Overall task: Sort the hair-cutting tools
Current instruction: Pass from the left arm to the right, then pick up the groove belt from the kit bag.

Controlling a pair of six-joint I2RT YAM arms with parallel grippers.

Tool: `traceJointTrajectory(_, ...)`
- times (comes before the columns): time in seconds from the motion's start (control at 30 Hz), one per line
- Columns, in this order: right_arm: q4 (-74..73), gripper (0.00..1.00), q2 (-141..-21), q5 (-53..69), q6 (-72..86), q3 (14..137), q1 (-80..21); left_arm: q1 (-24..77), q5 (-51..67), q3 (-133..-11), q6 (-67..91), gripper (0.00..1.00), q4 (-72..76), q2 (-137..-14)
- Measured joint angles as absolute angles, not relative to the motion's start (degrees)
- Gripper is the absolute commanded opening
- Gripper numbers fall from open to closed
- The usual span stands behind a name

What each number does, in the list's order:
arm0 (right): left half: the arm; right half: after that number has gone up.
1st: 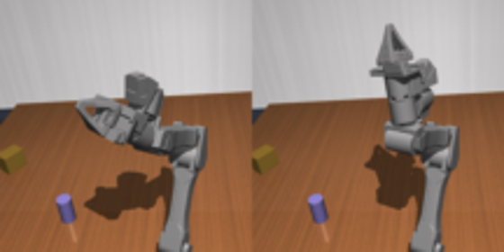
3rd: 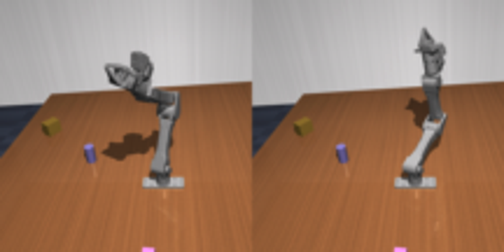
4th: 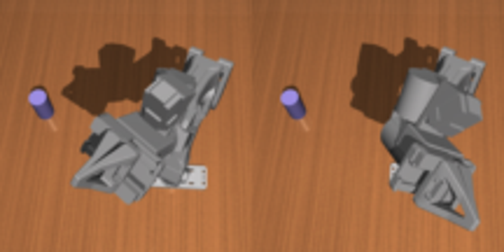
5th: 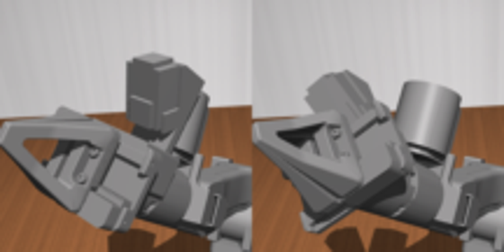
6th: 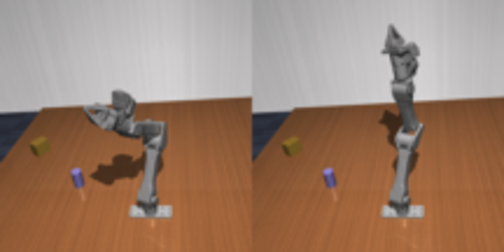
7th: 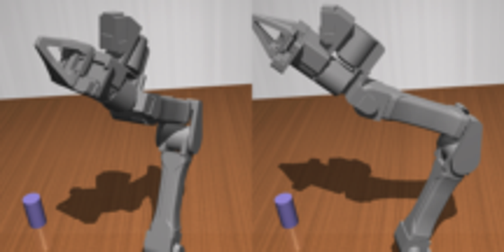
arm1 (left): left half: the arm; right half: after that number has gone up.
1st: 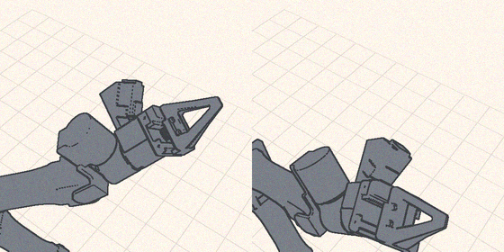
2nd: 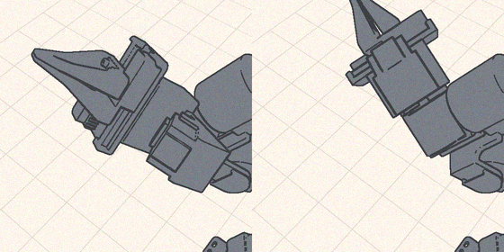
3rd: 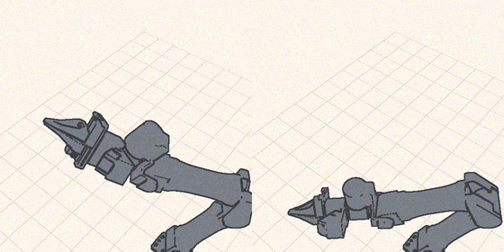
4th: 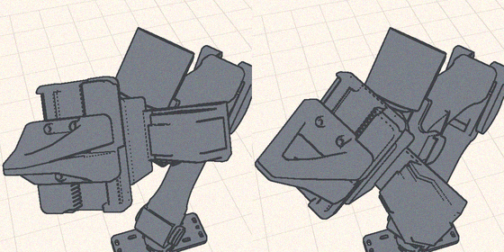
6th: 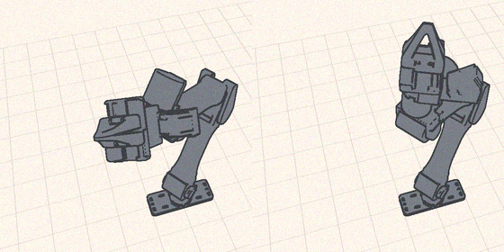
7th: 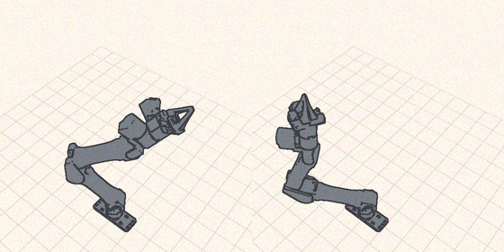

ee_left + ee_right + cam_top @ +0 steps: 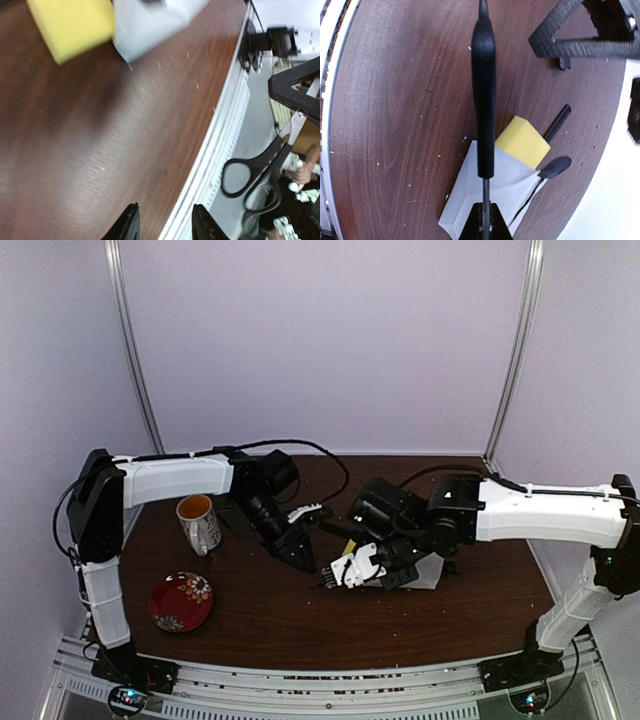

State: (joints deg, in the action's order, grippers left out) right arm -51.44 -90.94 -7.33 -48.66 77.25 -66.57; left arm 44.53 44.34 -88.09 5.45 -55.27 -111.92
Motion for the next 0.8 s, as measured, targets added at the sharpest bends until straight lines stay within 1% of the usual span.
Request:
traceJointTrajectory(0.17, -53.1, 0.0, -83.85, -1.63, -44.73, 74.37, -56.93, 42.89, 39.94, -91.81, 11.94, 0.41, -46.72, -110.87)
traceJointTrajectory(0.3, -54.54, 0.0, -78.06, 2.09, -42.89, 72.1, -46.68, 42.78, 37.01, -96.14, 18.37, 0.43, -39.31, -111.37)
traceJointTrajectory(0.5, -54.83, 0.0, -69.56, 5.65, -41.08, 67.75, -32.34, 42.78, 35.92, -101.41, 26.79, 0.44, -31.33, -116.14)
traceJointTrajectory(0.6, -54.57, 0.0, -66.37, 6.96, -40.34, 65.49, -27.03, 42.81, 36.56, -101.49, 30.24, 0.44, -29.08, -119.02)
traceJointTrajectory(0.8, -53.54, 0.0, -64.9, 9.1, -40.05, 62.08, -21.3, 43.03, 38.79, -101.49, 34.26, 0.43, -28.14, -122.98)
